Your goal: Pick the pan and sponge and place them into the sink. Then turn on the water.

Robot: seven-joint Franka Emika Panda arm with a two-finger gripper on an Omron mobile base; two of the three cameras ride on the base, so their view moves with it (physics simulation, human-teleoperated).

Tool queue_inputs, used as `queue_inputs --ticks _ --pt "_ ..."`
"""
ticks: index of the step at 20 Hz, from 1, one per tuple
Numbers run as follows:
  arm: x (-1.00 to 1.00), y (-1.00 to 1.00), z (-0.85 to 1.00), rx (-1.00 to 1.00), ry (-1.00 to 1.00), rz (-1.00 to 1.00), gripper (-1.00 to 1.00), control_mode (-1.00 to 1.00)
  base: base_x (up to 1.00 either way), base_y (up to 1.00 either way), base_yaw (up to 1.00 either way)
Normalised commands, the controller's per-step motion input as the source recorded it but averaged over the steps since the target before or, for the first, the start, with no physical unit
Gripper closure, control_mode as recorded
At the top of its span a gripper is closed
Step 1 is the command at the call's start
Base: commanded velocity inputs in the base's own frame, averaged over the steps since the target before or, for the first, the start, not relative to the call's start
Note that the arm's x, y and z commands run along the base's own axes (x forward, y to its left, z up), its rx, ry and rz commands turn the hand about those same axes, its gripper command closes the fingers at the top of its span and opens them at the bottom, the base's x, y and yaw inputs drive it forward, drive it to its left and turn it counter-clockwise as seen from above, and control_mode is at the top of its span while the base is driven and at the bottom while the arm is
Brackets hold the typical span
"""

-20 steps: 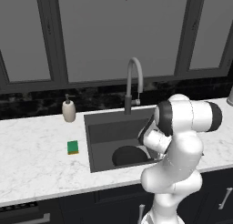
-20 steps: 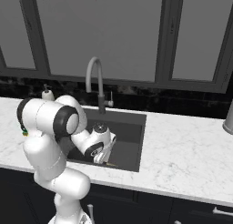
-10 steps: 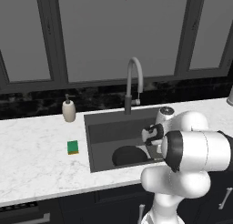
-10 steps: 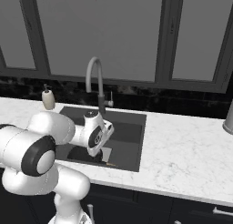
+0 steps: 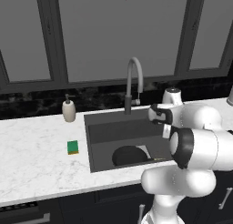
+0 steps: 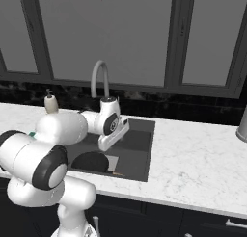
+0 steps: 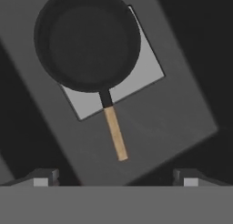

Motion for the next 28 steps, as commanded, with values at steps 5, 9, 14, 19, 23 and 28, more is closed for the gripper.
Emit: queue_inputs --ticks 5,9,14,19,23,28 --pt "-0.08 -0.01 0.01 0.01 0.00 -0.05 -1.00 -1.00 0.00 0.00 0.00" --pt "-0.49 0.28 0.28 0.06 -0.10 -0.44 -1.00 -1.00 0.00 0.00 0.00" --pt "-0.58 0.43 0.33 0.06 -0.03 -0.68 -1.00 -1.00 0.00 0.00 0.00" --pt "-0.58 0.28 0.39 0.06 0.00 -0.73 -1.00 -1.00 0.00 0.00 0.00" --pt "-0.31 0.65 0.49 0.06 0.00 -0.57 -1.00 -1.00 0.00 0.00 0.00" --pt "-0.12 0.98 0.49 0.01 -0.01 -0.30 -1.00 -1.00 0.00 0.00 0.00"
